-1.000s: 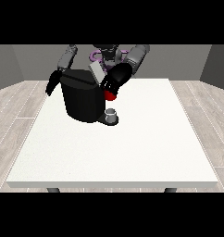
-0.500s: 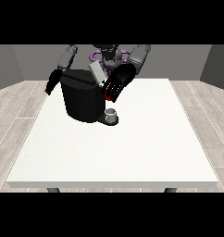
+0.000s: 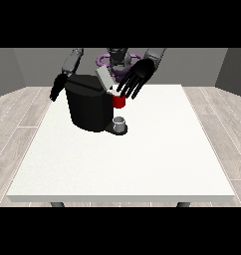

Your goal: Insert the coffee pod into the coffee machine and close the lid

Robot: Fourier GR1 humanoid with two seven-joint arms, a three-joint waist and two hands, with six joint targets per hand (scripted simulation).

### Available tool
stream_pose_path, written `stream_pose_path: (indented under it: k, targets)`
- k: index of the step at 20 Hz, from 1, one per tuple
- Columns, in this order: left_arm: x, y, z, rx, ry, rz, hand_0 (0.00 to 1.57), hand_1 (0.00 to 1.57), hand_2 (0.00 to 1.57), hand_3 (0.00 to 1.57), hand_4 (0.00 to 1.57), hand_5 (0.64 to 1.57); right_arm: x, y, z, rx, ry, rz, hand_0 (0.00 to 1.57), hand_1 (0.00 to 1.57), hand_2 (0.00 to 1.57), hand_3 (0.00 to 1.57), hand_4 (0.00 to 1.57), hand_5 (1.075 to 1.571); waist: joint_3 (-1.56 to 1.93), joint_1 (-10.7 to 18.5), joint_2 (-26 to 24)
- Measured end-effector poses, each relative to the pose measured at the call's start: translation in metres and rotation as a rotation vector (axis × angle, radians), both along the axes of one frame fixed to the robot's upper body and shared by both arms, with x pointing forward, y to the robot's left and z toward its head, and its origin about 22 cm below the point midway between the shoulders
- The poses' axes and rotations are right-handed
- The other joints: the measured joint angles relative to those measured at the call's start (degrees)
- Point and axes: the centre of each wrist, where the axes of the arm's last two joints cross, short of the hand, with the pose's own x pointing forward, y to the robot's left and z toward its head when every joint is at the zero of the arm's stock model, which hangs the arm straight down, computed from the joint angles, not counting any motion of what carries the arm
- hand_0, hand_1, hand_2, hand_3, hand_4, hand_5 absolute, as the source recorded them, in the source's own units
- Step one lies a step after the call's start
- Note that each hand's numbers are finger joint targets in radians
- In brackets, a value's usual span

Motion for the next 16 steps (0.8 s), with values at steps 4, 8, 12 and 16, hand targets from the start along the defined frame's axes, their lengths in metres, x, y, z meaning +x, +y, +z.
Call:
stream_pose_path:
  k: [4, 8, 12, 16]
  targets:
    - [0.001, -0.016, -0.050, -0.023, 0.112, -0.034, 0.00, 0.00, 0.18, 0.00, 0.00, 1.571, -0.011, -0.014, -0.027, 0.019, 0.082, -0.047, 0.00, 0.00, 0.00, 0.00, 0.00, 1.571, -0.02, 3.49, -5.33]
    - [-0.002, -0.023, -0.092, -0.187, 0.194, -0.081, 0.00, 0.00, 0.00, 0.00, 0.20, 1.571, -0.032, -0.021, -0.056, 0.026, 0.159, -0.068, 0.00, 0.00, 0.00, 0.00, 0.00, 1.571, -0.07, 6.00, -10.64]
    - [-0.014, -0.032, -0.156, -0.510, 0.292, -0.131, 0.00, 0.00, 0.00, 0.00, 0.41, 1.571, -0.053, -0.035, -0.080, 0.038, 0.224, -0.120, 0.00, 0.00, 0.00, 0.00, 0.00, 1.571, -0.14, 10.30, -16.11]
    - [-0.037, -0.032, -0.225, -0.823, 0.410, -0.104, 0.00, 0.00, 0.00, 0.00, 0.39, 1.571, -0.074, -0.045, -0.099, 0.038, 0.276, -0.168, 0.00, 0.00, 0.00, 0.00, 0.00, 1.571, -0.17, 14.10, -21.77]
